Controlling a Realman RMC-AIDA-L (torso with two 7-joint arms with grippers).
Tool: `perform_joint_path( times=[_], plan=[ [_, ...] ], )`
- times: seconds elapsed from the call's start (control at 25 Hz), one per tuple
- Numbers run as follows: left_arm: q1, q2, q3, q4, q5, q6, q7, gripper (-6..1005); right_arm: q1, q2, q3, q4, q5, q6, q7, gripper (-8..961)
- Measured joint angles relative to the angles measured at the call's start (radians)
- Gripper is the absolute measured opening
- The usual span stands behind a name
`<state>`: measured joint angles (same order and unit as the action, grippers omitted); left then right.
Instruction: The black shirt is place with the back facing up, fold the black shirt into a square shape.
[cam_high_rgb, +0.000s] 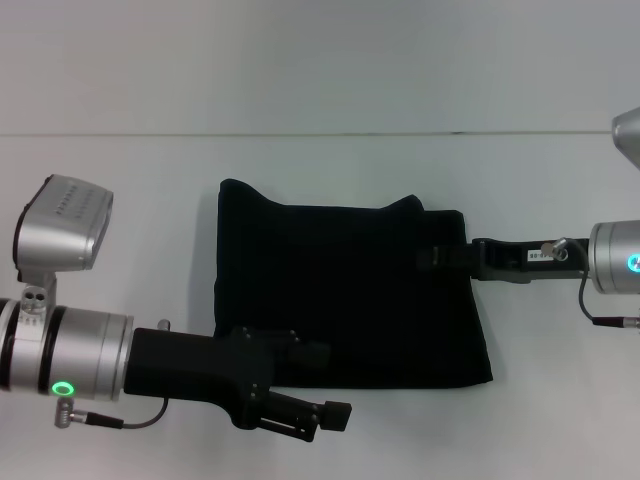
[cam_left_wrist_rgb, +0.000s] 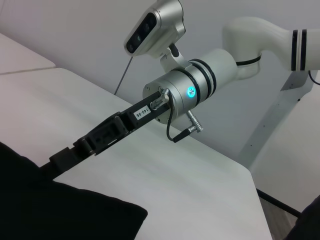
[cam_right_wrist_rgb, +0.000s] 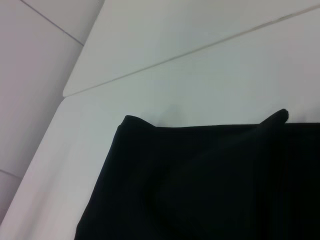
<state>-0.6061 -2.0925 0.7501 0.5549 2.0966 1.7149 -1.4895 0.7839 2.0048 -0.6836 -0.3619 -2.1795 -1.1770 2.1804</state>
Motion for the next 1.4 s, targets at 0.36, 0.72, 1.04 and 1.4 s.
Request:
perform_joint_path(
  times=[0.36, 0.72, 1.04, 1.4],
  plan=[
    [-0.006, -0.006, 0.000, -0.006, -0.005, -0.011, 0.001, 947, -0.006, -0.009, 0.000, 0.000, 0.000, 0.021, 0.007, 772],
    [-0.009, -0.007, 0.000, -0.010, -0.005, -0.029, -0.001, 947, 0.009, 0.011, -0.017, 0.003, 0.000, 0.068, 0.024, 695],
    [-0.004, -0.006, -0.001, -0.013, 0.000, -0.045, 0.000, 947, 0.022, 0.035, -0.017, 0.004, 0.003, 0.124, 0.026, 454],
    [0.002, -0.007, 0.002, -0.015, 0.000, -0.061, 0.001, 947, 0.030, 0.051, -0.016, 0.015, 0.005, 0.147, 0.009, 130]
  ],
)
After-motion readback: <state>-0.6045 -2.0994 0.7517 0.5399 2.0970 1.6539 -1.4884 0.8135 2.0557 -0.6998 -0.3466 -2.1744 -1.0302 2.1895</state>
